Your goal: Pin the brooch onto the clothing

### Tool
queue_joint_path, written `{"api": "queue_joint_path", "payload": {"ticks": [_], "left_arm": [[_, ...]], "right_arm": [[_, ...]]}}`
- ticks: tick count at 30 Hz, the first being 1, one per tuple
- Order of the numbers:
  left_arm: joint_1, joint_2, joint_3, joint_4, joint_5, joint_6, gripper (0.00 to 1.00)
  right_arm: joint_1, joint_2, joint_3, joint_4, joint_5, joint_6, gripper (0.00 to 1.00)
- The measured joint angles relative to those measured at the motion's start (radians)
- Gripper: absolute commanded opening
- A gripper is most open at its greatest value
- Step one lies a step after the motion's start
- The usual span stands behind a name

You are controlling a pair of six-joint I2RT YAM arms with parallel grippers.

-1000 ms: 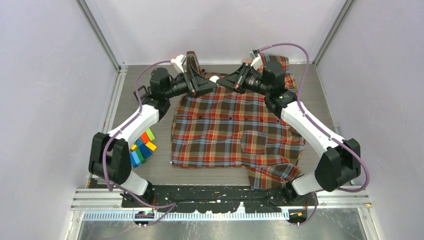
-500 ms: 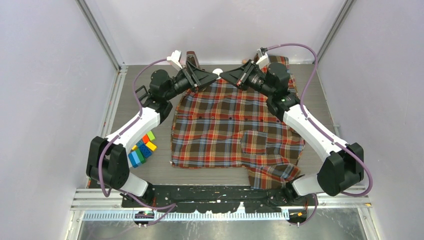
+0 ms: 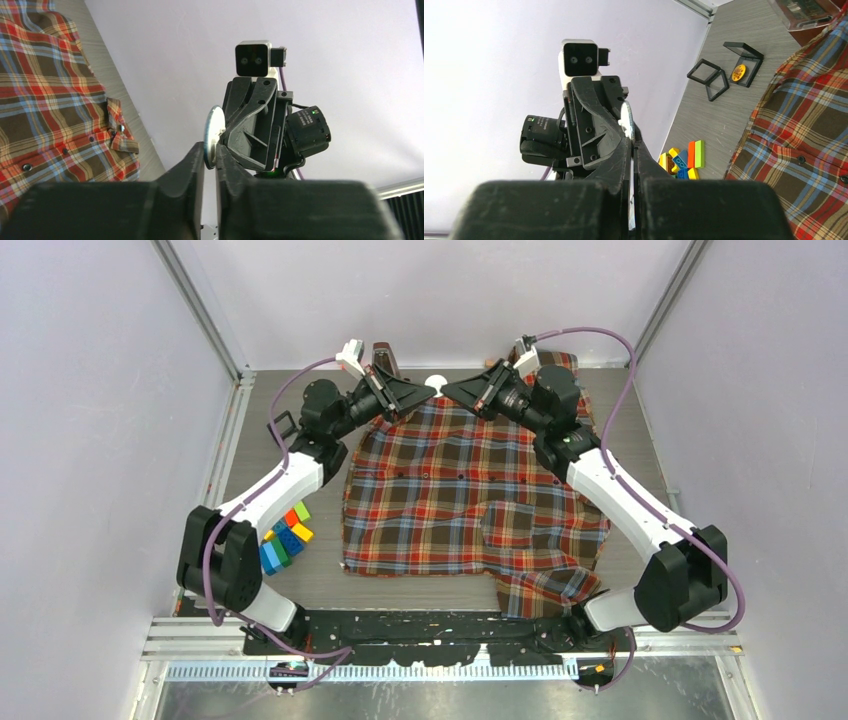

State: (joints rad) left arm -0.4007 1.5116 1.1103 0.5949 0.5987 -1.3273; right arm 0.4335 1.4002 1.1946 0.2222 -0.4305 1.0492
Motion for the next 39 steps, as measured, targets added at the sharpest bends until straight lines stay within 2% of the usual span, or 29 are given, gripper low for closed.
{"api": "queue_joint_path", "payload": {"ticks": [1,3,5,7,9,13,19,28,34,39], "left_arm": [[0.000,0.004,0.000,0.011,0.002,-0.006,0.00],[0.000,0.007,0.000,0.019,0.005,-0.009,0.00],[0.000,0.007,0.000,0.018,0.010,-0.004,0.00],[0.000,0.008,0.000,0.008,0.021,0.013,0.00],[0.002,0.007,0.000,-0.010,0.045,0.042,0.00],[0.009,0.008,0.003,-0.070,0.127,0.104,0.00],[0.011,0.009,0.038,-0.158,0.280,0.187,0.00],[0.011,0.012,0.051,-0.193,0.395,0.216,0.00],[0.011,0.013,0.055,-0.196,0.427,0.217,0.00],[0.011,0.013,0.063,-0.196,0.441,0.218,0.00]], "right_arm": [[-0.002,0.000,0.000,-0.006,0.001,-0.001,0.02],[-0.005,0.000,0.000,-0.015,0.001,-0.003,0.14],[-0.007,-0.001,0.000,-0.027,-0.001,-0.006,0.34],[-0.020,-0.003,0.000,-0.048,-0.009,-0.007,0.44],[-0.042,-0.008,-0.003,-0.058,-0.032,0.003,0.51],[-0.114,-0.019,-0.015,-0.051,-0.101,0.034,0.56],[-0.147,-0.017,-0.014,-0.052,-0.241,0.050,0.55],[-0.134,0.008,-0.014,-0.069,-0.473,0.074,0.42],[-0.129,0.008,-0.014,-0.084,-0.525,0.077,0.34],[-0.124,0.011,-0.014,-0.090,-0.539,0.074,0.33]]}}
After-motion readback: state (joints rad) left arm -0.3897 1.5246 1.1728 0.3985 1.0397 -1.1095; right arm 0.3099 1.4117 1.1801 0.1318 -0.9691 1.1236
